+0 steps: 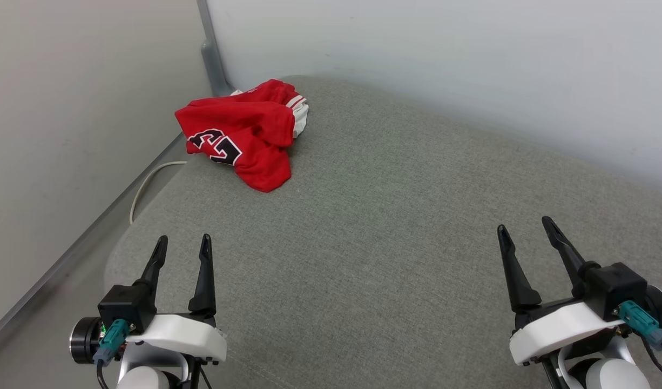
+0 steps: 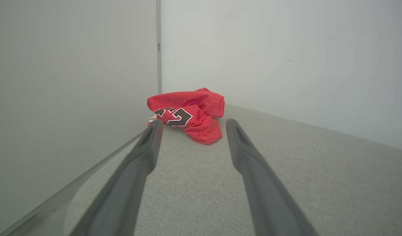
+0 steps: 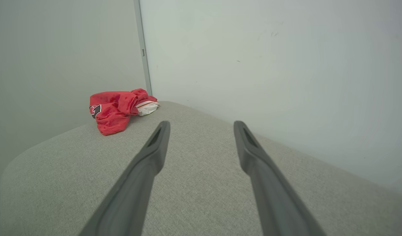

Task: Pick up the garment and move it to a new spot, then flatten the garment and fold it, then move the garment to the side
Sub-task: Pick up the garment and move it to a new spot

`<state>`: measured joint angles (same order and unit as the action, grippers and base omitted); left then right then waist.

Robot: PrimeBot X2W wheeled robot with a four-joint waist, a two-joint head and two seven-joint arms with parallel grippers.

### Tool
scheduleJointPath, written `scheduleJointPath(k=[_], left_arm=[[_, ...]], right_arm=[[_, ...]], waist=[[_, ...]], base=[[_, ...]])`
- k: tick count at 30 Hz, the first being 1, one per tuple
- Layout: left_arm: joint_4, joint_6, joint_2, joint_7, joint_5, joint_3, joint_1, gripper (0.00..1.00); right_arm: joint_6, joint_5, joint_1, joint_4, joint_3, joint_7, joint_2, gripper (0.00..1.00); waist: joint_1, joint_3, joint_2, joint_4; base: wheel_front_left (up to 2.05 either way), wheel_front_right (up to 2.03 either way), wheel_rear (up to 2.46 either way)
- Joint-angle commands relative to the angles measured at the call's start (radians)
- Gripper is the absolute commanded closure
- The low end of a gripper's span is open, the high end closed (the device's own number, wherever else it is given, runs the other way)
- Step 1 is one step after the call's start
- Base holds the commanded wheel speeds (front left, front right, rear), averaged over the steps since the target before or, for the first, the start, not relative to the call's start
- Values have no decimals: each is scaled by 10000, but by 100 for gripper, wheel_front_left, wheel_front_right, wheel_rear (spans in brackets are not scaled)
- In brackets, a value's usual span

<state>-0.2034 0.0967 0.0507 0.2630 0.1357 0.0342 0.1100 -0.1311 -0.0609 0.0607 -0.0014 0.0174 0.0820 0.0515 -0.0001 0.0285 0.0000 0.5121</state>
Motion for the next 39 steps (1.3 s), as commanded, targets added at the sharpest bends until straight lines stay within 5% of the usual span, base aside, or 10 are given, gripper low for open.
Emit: scheduleJointPath(k=[1, 12, 21, 26, 39], left_arm=[[28, 21, -6, 27, -7, 9, 73, 0], [164, -80, -7, 27, 211, 253, 629, 0], [-585, 86, 121, 26, 1050, 1036, 2559, 0], [-1853, 225, 880, -473, 1737, 1332, 4213, 0], [-4389, 337, 3842, -4620, 3567, 1559, 7697, 0]], right_arm=[[7, -38, 98, -30, 12, 4, -21, 0], [7, 135, 418, -283, -27, -216, -19, 0], [8, 791, 1457, -1087, 285, -716, 191, 0], [8, 989, 2084, -1481, 419, -794, 313, 0], [8, 1181, 3396, -1968, 789, -536, 165, 0]], waist=[[1, 25, 0, 45], [1, 749, 0, -179], [1, 2869, 0, -1305], [1, 3914, 0, -1937], [1, 6265, 0, -3248]], base=[[0, 0, 0], [0, 0, 0], [0, 0, 0], [0, 0, 0], [0, 0, 0]])
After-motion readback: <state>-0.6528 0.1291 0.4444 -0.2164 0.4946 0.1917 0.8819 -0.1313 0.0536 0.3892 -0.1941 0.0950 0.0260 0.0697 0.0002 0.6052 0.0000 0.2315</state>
